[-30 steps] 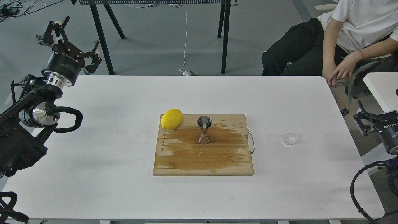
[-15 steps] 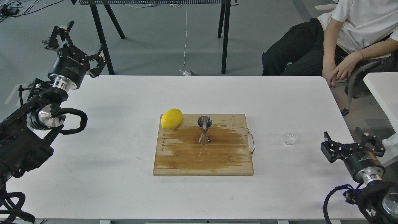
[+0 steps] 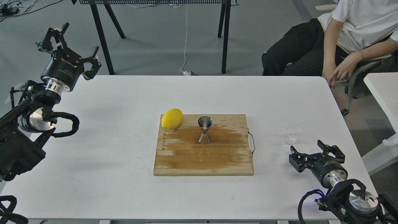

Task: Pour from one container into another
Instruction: 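Reach the right gripper to the clear glass cup and grasp it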

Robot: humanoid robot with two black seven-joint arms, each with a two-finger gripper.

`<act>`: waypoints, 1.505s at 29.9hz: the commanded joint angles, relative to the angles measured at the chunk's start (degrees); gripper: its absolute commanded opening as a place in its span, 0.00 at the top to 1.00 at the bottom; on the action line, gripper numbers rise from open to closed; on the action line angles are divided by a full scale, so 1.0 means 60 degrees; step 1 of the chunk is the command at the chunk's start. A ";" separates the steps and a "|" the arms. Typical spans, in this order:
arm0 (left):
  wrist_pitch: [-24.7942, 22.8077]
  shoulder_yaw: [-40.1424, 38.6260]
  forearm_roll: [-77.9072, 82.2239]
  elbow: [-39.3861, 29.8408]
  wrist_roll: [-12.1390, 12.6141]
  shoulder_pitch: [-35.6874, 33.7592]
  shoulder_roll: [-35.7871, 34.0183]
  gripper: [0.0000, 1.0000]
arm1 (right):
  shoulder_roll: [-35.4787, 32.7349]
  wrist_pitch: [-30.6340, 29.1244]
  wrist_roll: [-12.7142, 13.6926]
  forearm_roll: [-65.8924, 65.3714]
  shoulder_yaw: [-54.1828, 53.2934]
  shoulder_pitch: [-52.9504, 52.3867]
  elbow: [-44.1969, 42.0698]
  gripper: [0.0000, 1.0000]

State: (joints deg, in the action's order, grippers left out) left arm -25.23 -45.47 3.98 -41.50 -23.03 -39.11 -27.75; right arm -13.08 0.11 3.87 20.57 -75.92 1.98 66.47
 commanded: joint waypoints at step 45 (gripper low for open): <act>-0.0043 -0.0025 0.0026 0.0266 0.0059 -0.0029 -0.0063 0.00 | 0.0906 -0.0706 0.0043 0.0029 0.0467 -0.1941 -0.2567 0.54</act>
State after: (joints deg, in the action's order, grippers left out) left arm -25.49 -45.62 4.13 -39.90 -22.67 -39.29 -28.20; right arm -7.65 -3.98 4.13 20.62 -72.95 -9.84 50.98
